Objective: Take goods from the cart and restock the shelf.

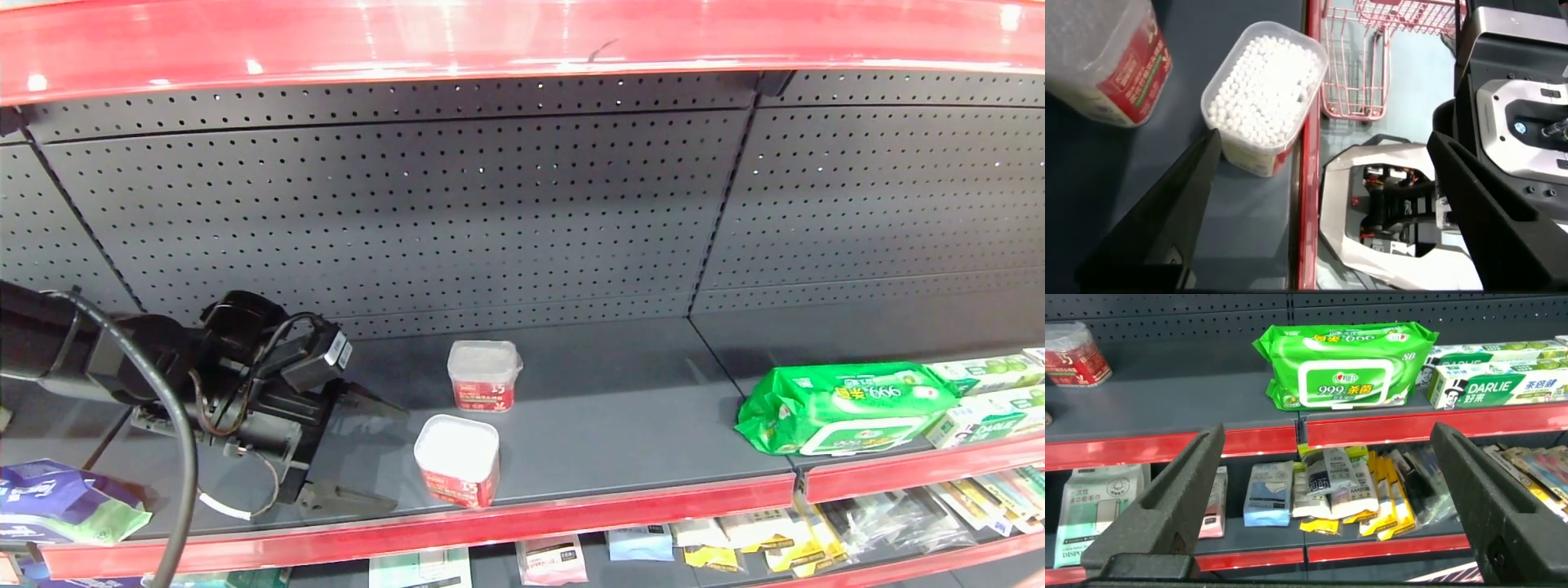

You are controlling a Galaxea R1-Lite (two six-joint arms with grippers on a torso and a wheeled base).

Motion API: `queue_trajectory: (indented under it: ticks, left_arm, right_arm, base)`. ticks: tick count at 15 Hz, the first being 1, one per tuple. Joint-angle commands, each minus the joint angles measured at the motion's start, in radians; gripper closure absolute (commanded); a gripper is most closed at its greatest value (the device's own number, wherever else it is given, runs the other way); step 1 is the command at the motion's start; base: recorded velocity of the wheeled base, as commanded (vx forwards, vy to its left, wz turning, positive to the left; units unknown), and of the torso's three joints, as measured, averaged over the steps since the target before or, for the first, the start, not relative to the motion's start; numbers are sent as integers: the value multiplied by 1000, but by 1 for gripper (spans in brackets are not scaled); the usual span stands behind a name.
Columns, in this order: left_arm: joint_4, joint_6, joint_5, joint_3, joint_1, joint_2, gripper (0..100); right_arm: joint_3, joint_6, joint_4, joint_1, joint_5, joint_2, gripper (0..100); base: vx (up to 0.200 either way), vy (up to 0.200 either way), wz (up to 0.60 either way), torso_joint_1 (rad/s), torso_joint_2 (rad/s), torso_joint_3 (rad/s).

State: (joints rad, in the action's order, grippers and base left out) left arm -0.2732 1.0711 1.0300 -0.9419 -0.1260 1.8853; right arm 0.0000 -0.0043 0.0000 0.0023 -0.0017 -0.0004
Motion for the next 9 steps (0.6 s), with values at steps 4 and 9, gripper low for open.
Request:
queue_trajectory:
  ticks: [4,9]
  left_arm:
    - [20,-3,-1,-15,-3,29,0]
    - [26,-6,-2,-28,-6,47,0]
  right_arm:
    - [0,0,0,1,0,0,0]
    - [0,0,-2,1,0,2,0]
  base:
    - [0,0,0,0,0,0]
    - [0,0,0,0,0,0]
